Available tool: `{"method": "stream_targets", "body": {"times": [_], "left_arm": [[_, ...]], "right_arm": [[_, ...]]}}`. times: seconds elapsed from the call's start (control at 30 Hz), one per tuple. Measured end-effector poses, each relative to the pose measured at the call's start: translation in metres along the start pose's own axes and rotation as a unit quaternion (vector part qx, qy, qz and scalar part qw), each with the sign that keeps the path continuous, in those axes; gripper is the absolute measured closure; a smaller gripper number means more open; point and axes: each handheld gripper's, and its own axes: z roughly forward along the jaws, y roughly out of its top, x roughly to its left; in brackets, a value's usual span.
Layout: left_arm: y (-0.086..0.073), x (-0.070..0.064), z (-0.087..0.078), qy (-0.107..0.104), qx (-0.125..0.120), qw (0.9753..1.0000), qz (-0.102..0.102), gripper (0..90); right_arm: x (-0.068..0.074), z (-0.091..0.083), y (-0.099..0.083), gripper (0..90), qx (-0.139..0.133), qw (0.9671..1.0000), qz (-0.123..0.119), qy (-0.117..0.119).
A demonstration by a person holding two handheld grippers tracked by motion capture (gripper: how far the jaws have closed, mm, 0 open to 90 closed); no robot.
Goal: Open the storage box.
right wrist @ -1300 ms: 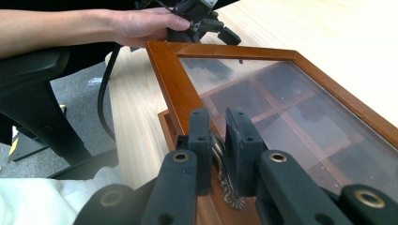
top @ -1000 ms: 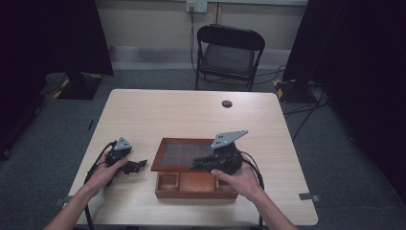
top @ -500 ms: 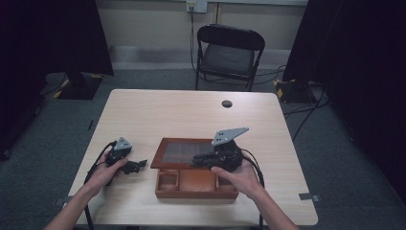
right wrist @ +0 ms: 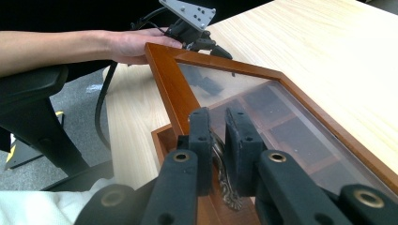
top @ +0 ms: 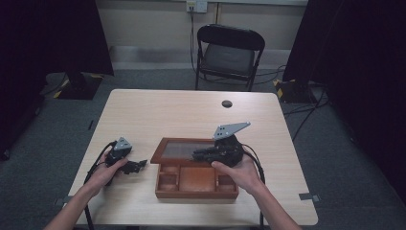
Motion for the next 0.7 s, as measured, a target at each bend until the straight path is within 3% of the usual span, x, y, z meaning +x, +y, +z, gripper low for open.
{"method": "stream_targets", "body": {"times": [0.7], "left_arm": [[0.0002,0.0002,-0.0002,-0.001,0.002,1.0000,0.000,9.6]], "right_arm": [[-0.0047,-0.0022,0.0087,82.1,-0.009,0.9999,0.004,-0.004]]}}
